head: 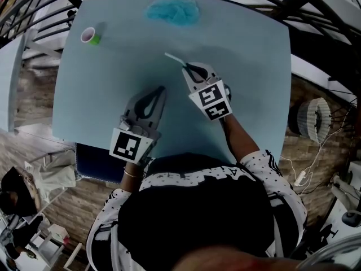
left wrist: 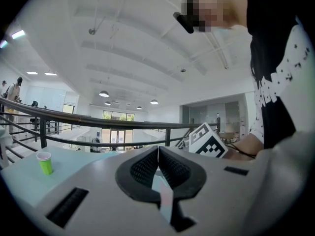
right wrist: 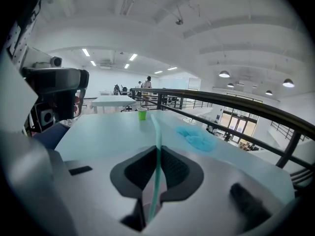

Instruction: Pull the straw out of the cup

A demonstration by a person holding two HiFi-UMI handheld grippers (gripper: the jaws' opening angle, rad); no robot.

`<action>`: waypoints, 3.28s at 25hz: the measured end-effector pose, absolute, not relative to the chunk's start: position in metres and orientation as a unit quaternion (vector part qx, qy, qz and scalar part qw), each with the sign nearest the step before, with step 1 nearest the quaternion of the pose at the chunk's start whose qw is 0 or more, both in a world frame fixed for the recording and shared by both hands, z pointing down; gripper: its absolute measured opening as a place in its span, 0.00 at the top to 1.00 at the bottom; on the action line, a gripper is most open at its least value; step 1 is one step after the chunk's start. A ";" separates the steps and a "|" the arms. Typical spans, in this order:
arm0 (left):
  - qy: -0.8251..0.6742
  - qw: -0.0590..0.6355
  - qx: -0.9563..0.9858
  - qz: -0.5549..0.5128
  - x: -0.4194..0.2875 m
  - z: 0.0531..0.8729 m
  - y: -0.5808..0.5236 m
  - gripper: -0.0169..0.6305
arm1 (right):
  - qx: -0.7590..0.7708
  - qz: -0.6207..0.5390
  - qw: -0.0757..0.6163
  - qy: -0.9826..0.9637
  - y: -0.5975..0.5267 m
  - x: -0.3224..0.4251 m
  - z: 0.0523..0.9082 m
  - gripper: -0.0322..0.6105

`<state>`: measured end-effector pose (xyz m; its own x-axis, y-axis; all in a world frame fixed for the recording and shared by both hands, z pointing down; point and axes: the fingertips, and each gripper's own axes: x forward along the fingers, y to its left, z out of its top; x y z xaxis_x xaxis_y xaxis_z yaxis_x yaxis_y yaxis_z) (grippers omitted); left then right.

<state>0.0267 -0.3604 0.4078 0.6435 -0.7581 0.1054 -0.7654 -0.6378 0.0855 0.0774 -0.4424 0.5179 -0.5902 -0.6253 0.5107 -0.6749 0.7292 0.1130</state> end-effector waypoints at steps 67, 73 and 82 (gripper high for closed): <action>-0.373 0.005 0.928 0.011 0.056 0.360 -0.292 0.95 | 0.448 -0.002 0.082 -0.890 -0.360 0.132 0.363 0.89; -0.364 0.004 0.931 0.011 0.066 0.361 -0.289 0.95 | 0.457 -0.006 0.076 -0.886 -0.354 0.144 0.358 0.89; -0.367 0.001 0.930 0.014 0.068 0.360 -0.290 0.95 | 0.464 -0.011 0.080 -0.882 -0.349 0.153 0.357 0.89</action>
<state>0.0681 -0.2897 0.3595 0.7297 -0.6833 0.0270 -0.6833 -0.7301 -0.0075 0.1533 -0.3493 0.3573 -0.5562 -0.8206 0.1315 -0.8171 0.5688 0.0935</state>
